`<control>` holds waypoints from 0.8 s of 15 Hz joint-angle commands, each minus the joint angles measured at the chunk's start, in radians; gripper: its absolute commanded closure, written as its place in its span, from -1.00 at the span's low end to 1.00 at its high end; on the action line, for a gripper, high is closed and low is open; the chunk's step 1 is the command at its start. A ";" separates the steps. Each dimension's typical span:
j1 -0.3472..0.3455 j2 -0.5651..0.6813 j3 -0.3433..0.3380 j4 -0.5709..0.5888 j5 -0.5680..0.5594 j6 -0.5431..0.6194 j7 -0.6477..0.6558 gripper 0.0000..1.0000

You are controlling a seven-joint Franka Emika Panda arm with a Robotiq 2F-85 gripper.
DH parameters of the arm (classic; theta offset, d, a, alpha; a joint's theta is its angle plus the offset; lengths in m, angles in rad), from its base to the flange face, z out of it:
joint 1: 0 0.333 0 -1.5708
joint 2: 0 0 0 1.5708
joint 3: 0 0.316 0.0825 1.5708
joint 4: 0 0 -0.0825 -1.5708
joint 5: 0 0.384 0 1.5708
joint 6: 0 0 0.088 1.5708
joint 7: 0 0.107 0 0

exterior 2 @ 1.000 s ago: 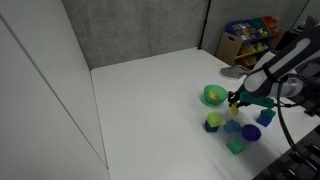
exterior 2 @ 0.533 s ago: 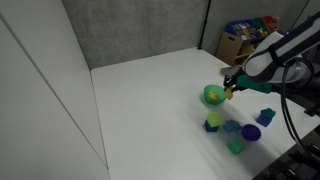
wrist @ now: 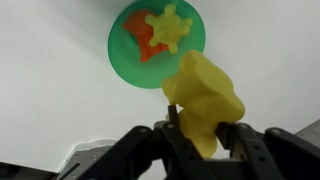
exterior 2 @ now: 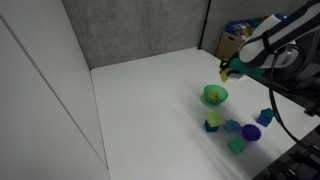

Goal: Pick up the yellow toy from the table and put it in the green bowl

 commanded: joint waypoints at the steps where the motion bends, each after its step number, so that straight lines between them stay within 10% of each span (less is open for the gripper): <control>1: 0.016 0.023 -0.034 0.048 -0.022 -0.012 0.045 -0.39; 5: -0.004 -0.005 -0.013 0.027 -0.021 -0.033 0.016 -0.99; 12: -0.075 -0.147 0.065 -0.092 -0.057 -0.139 -0.111 -1.00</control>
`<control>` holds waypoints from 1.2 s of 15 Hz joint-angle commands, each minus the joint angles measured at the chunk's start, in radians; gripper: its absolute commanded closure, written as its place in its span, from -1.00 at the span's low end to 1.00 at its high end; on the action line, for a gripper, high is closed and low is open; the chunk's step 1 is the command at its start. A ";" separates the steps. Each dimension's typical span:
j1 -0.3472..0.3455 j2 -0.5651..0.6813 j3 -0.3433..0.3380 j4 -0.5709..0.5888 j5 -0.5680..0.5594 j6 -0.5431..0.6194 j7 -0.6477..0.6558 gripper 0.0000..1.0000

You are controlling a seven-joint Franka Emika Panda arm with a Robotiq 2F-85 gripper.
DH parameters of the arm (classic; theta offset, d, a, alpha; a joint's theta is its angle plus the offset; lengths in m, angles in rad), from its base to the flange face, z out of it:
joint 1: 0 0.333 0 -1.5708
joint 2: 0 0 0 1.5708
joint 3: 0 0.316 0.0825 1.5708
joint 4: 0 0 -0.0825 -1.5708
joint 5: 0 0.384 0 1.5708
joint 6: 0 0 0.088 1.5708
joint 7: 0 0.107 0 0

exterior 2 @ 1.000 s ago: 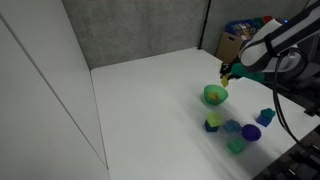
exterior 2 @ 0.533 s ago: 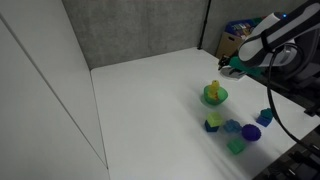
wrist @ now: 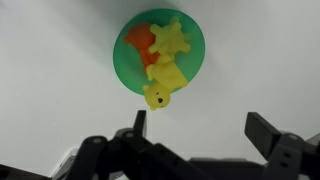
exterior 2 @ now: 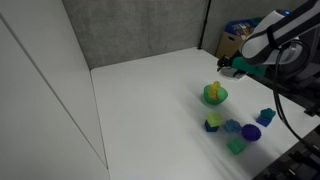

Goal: Pick up the yellow toy from the table and put it in the green bowl

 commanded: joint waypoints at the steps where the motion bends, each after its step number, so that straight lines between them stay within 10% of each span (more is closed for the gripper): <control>1: -0.044 -0.126 0.031 -0.101 -0.054 -0.069 -0.066 -1.00; 18: -0.176 -0.655 0.095 -0.412 -0.309 -0.486 -0.146 -1.00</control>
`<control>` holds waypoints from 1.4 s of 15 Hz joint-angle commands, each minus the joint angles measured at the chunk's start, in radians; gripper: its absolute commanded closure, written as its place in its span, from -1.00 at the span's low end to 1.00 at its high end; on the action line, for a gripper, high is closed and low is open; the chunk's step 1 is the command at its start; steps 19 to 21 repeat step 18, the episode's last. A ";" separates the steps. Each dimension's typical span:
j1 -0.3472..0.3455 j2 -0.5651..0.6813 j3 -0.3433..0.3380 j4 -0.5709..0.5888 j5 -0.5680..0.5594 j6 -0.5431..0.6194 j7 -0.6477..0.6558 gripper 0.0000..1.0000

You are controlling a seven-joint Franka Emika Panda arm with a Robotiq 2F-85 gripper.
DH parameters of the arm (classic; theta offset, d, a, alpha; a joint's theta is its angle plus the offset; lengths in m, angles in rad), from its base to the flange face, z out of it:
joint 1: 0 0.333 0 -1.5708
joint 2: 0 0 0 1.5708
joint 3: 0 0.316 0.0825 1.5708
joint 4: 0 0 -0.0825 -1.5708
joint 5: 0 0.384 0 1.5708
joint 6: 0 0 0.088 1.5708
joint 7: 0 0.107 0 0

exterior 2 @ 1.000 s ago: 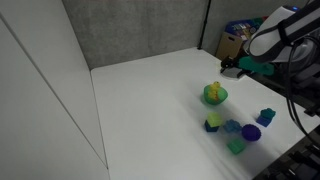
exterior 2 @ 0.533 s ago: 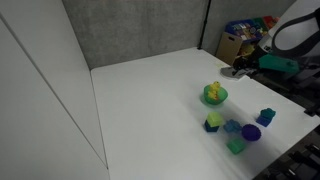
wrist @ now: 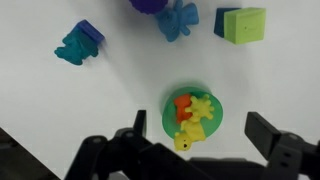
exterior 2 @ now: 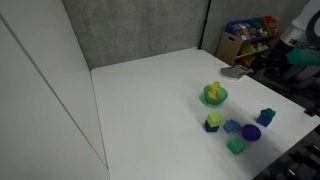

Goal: Pick up the yellow toy from the table and put it in the green bowl

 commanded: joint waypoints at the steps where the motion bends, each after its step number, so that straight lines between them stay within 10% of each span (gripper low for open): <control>1: -0.053 -0.182 0.041 -0.062 -0.068 -0.161 -0.019 -1.00; 12: -0.064 -0.559 0.103 -0.010 -0.118 -0.726 -0.227 -1.00; 21: -0.068 -0.583 0.117 -0.025 -0.109 -0.730 -0.212 -1.00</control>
